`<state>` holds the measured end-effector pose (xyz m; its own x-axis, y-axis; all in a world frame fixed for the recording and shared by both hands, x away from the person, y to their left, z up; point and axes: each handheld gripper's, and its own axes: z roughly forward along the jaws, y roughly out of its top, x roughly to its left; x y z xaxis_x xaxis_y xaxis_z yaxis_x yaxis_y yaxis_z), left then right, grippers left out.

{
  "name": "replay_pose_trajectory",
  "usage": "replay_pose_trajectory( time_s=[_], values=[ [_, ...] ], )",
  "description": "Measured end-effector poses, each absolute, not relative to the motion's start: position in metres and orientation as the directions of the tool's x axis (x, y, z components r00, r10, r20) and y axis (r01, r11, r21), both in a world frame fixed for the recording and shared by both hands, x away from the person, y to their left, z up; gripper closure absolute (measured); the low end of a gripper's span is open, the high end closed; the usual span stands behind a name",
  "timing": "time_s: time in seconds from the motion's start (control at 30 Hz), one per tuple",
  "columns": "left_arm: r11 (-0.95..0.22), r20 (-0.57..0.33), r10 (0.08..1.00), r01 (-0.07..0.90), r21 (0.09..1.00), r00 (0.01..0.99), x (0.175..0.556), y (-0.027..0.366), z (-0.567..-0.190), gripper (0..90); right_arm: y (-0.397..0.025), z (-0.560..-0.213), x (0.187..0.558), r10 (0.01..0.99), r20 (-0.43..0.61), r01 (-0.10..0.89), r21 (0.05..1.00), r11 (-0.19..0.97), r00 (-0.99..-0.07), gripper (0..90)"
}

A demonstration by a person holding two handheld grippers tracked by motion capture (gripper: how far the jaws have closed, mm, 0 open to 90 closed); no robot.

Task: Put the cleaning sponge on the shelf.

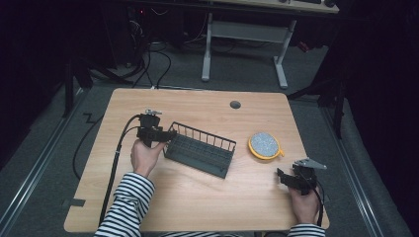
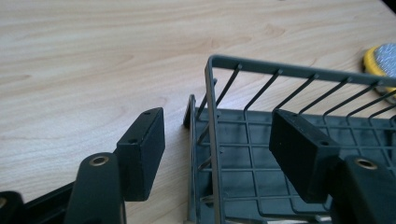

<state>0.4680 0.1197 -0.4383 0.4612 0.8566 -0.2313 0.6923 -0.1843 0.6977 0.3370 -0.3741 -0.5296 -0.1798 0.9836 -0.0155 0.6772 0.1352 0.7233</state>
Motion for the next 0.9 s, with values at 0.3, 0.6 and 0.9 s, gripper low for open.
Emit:
replay_pose_trajectory(
  time_s=[0.3, 0.6, 0.9],
  values=[
    [-0.129, -0.257, 0.846, 0.647, 0.752, 0.467, 0.448, 0.149, -0.430, 34.7, -0.374, -0.530, 0.337, 0.984, -0.016, 0.678, 0.723, 0.134, -0.178, 31.7],
    [-0.042, -0.294, 0.850, 0.612, 0.790, 0.437, 0.418, 0.184, -0.439, 33.6, -0.374, -0.530, 0.337, 0.984, -0.015, 0.678, 0.723, 0.135, -0.179, 31.9],
    [-0.069, -0.247, 0.878, 0.619, 0.783, 0.411, 0.395, 0.195, -0.472, 33.8, -0.375, -0.530, 0.337, 0.985, -0.011, 0.674, 0.728, 0.125, -0.170, 35.1]
  ],
)
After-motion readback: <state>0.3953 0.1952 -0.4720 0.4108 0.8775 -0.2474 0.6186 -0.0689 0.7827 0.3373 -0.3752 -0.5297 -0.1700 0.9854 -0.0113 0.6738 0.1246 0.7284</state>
